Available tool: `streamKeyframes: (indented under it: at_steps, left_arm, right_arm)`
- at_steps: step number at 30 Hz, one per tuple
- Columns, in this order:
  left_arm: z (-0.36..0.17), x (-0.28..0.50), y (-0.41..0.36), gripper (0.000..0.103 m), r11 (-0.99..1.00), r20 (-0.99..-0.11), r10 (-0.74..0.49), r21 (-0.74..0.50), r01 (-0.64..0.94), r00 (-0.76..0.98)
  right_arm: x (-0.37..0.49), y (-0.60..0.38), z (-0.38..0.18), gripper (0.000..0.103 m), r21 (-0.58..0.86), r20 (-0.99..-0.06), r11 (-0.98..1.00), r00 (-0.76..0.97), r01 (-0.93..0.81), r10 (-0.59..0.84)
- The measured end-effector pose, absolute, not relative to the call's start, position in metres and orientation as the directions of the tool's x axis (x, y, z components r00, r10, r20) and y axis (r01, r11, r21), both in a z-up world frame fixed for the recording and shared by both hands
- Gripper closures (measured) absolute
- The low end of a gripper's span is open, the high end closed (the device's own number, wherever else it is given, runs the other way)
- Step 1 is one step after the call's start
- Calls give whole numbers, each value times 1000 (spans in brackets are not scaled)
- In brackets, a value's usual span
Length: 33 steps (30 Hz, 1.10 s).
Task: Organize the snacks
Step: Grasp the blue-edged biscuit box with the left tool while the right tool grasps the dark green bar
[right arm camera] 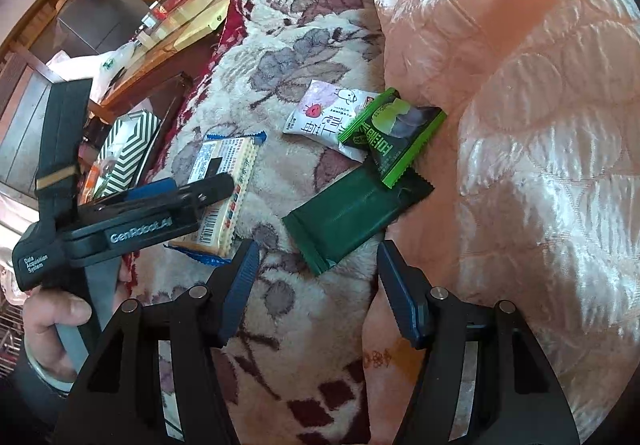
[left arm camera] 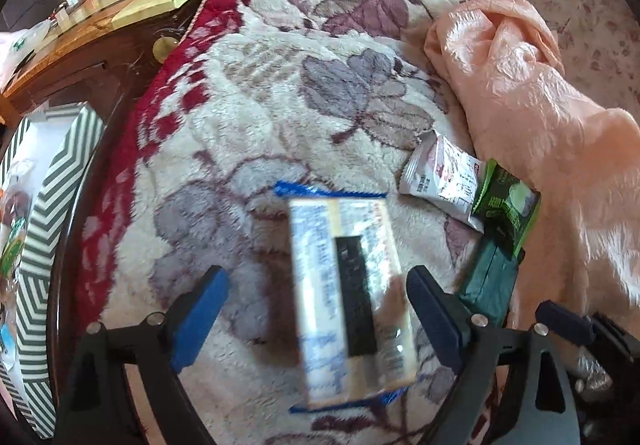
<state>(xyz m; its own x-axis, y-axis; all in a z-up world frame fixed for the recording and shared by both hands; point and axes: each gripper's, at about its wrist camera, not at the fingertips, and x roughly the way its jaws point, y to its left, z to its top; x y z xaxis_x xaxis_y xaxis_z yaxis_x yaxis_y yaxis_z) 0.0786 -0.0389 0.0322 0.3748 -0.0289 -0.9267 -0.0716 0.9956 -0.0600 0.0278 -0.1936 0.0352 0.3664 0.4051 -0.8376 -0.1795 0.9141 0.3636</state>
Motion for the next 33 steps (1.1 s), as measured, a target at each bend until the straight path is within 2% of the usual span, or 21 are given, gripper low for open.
streamKeyframes:
  at_steps: [5, 8, 10, 14, 16, 17, 22, 27, 29, 31, 33]
  left_arm:
    - [22, 83, -46, 11, 999, -929, 14, 2, -32, 370]
    - [23, 80, -37, 12, 999, -924, -19, -34, -34, 381]
    - [25, 78, -34, 16, 999, -924, -17, -29, -26, 383]
    - [27, 74, -31, 16, 1000, -920, -2, -12, -24, 392]
    - [27, 72, -29, 16, 1000, -919, -4, -12, -19, 395]
    - [27, 71, -29, 16, 1000, -918, -3, -10, -17, 397]
    - [27, 72, -27, 16, 1000, -918, -7, -14, -15, 397]
    - [24, 74, -31, 16, 1000, -916, 6, 5, -4, 402]
    - [24, 71, -32, 27, 1000, -910, -3, 4, 15, 414]
    - [26, 69, -29, 45, 1000, -904, -1, 12, 27, 428]
    - [28, 66, -21, 46, 999, -903, -38, -25, 35, 428]
  right_arm:
    - [34, -189, 26, 42, 339, -862, 933, 357, -120, 360]
    - [40, -186, 20, 42, 324, -874, 943, 357, -77, 329]
    - [48, -185, 14, 42, 303, -888, 952, 353, -33, 295]
    - [65, -186, 4, 42, 271, -906, 961, 352, 55, 235]
    - [74, -186, 1, 35, 273, -906, 958, 358, 89, 225]
    - [78, -185, -1, 35, 264, -910, 959, 356, 102, 212]
    - [86, -172, -6, 33, 192, -921, 980, 354, 44, 164]
    - [76, -179, -5, 46, 202, -910, 979, 367, -17, 194]
    - [71, -177, -2, 51, 190, -912, 981, 361, -49, 195]
    - [64, -177, 1, 60, 191, -909, 978, 363, -82, 207]
    - [55, -177, 4, 60, 201, -905, 973, 360, -110, 227]
